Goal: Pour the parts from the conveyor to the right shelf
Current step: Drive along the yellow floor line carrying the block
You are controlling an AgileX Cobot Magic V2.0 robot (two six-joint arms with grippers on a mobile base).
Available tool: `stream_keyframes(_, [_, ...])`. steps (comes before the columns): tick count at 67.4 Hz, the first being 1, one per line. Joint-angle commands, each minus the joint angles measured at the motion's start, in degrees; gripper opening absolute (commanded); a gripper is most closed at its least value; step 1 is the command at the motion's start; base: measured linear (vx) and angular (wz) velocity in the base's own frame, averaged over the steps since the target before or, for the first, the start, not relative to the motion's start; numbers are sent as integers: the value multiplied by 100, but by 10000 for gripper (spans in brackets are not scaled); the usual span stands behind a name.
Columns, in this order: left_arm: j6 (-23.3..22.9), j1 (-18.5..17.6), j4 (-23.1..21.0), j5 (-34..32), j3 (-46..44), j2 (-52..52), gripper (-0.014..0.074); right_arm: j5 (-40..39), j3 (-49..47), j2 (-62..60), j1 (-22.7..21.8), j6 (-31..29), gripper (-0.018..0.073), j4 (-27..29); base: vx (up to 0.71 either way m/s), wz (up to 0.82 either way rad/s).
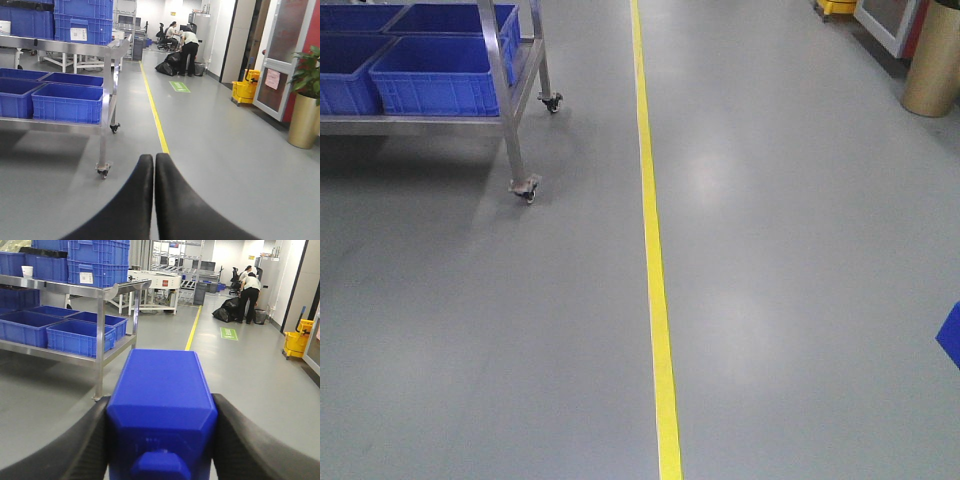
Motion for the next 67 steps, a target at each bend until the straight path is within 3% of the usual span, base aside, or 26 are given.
stream_keyframes(1, [-25, -16, -49, -424, 123, -41, -6, -441, -161, 4, -30, -30, -1, 1, 74, 3])
stream_keyframes(67, [-25, -16, -49, -424, 123, -41, -6, -442, -161, 4, -30, -30, -1, 1, 68, 7])
